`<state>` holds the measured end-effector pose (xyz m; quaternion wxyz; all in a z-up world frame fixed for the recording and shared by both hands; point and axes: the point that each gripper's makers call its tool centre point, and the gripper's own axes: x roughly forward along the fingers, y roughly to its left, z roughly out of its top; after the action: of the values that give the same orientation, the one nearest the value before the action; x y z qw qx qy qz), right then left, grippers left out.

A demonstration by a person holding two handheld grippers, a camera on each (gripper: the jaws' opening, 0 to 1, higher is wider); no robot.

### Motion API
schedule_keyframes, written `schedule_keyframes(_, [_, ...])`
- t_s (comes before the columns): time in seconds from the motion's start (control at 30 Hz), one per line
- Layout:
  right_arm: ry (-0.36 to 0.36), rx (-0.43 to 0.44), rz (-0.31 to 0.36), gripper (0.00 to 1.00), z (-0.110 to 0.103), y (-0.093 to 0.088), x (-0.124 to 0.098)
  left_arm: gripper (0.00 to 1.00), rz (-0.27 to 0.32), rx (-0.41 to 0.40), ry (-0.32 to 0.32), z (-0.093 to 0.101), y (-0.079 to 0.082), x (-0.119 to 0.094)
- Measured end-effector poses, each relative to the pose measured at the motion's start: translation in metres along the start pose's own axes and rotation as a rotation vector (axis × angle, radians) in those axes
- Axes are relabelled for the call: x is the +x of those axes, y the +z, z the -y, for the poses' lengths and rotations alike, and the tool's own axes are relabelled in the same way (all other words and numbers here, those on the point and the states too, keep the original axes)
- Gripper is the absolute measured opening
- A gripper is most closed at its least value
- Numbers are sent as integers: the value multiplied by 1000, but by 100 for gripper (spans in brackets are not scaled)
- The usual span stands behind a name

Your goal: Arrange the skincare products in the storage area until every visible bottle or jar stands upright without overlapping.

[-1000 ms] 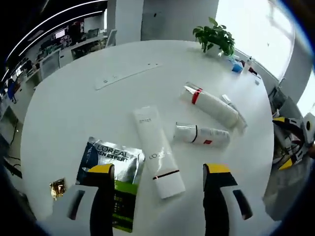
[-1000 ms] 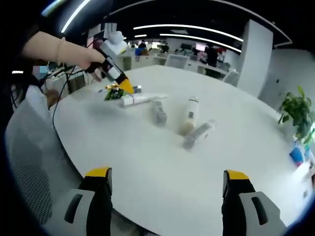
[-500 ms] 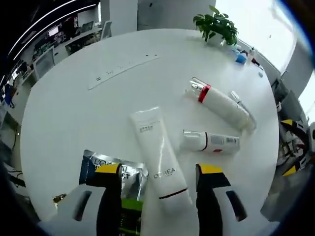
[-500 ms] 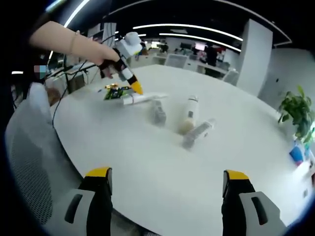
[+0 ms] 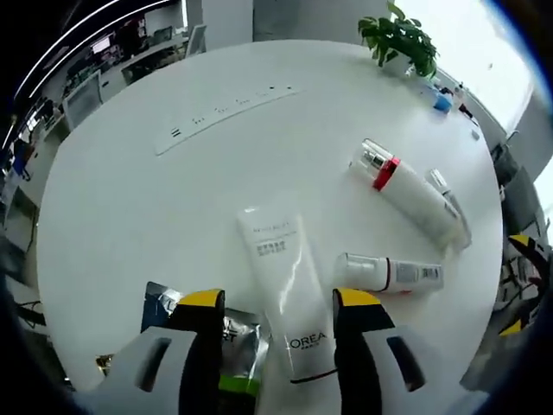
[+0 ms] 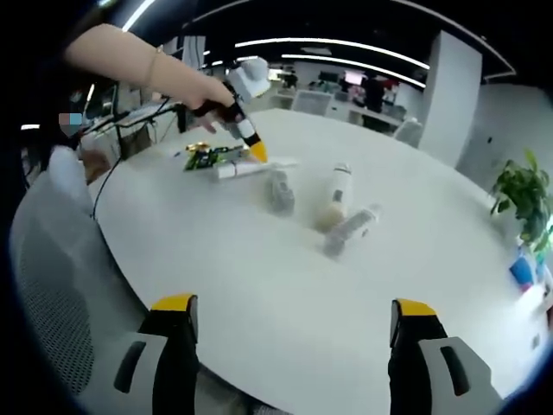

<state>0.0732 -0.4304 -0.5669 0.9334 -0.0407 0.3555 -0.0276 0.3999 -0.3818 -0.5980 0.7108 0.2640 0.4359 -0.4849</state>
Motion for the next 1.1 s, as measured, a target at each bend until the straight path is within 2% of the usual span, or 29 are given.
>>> schedule_keyframes(0.23, [3, -4, -11, 96, -1, -1, 0, 40, -21, 6, 6, 3, 4, 7])
schedule_keyframes(0.43, [1, 8, -13, 96, 0, -2, 0, 38, -71, 10, 13, 6, -3, 14])
schedule_keyframes(0.87, [9, 4, -22, 95, -1, -4, 1, 38, -72, 0, 38, 10, -5, 10])
schedule_keyframes(1.1, [7, 0, -26, 95, 0, -5, 1, 32, -73, -3, 37, 14, -6, 8])
